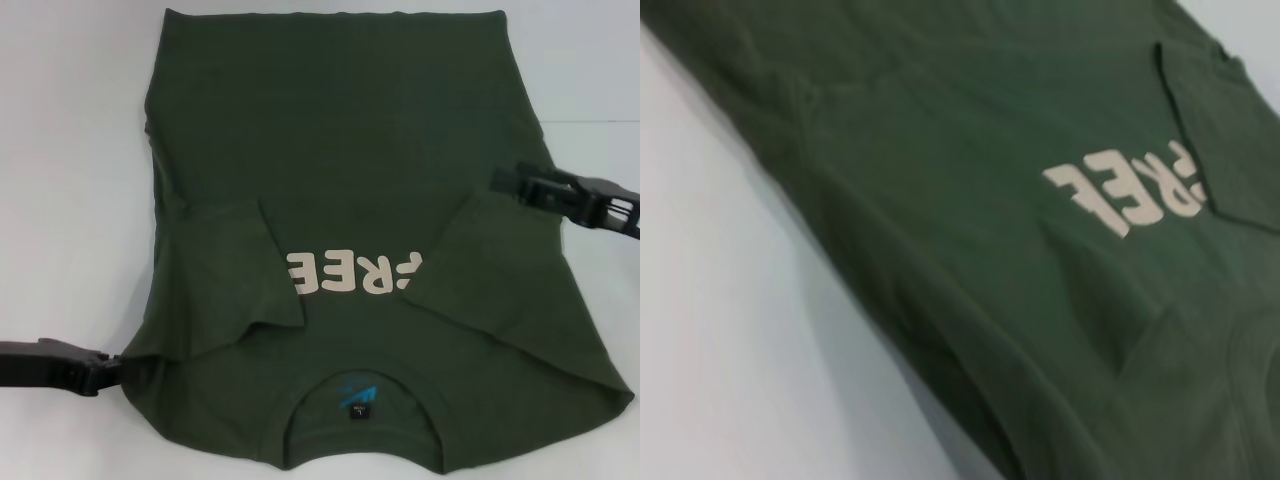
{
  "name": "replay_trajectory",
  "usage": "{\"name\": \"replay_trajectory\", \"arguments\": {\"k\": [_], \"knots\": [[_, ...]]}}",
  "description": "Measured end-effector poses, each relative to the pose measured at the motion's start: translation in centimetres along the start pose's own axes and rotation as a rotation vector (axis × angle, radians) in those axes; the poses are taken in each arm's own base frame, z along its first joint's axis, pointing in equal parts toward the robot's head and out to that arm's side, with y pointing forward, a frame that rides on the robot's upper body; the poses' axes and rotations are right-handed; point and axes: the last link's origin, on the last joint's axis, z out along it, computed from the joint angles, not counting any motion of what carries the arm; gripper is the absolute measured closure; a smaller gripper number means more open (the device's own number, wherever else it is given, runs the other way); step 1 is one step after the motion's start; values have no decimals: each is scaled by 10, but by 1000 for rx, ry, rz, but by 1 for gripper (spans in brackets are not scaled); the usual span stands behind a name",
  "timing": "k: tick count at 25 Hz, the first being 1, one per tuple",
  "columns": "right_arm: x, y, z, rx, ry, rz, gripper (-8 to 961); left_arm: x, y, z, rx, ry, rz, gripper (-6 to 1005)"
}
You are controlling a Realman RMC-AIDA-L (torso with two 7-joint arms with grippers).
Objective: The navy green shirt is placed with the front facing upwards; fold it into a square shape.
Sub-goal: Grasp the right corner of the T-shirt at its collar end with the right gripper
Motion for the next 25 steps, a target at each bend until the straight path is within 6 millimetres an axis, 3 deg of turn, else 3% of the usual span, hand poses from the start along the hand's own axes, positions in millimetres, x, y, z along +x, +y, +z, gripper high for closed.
{"name": "replay_trajectory", "arguments": {"k": [8, 16, 20, 25], "knots": [[-4, -7, -52, 70, 160, 197, 9, 0, 3, 3, -16, 20, -9, 970], [9, -16, -112, 250, 246, 378, 8, 0, 6, 4, -25, 26, -8, 970], [20, -20, -126, 320, 308, 426, 27, 1, 6, 4, -28, 29, -9, 970], [32, -22, -129, 359, 385, 452, 69, 1, 6, 5, -28, 32, -11, 970]]}}
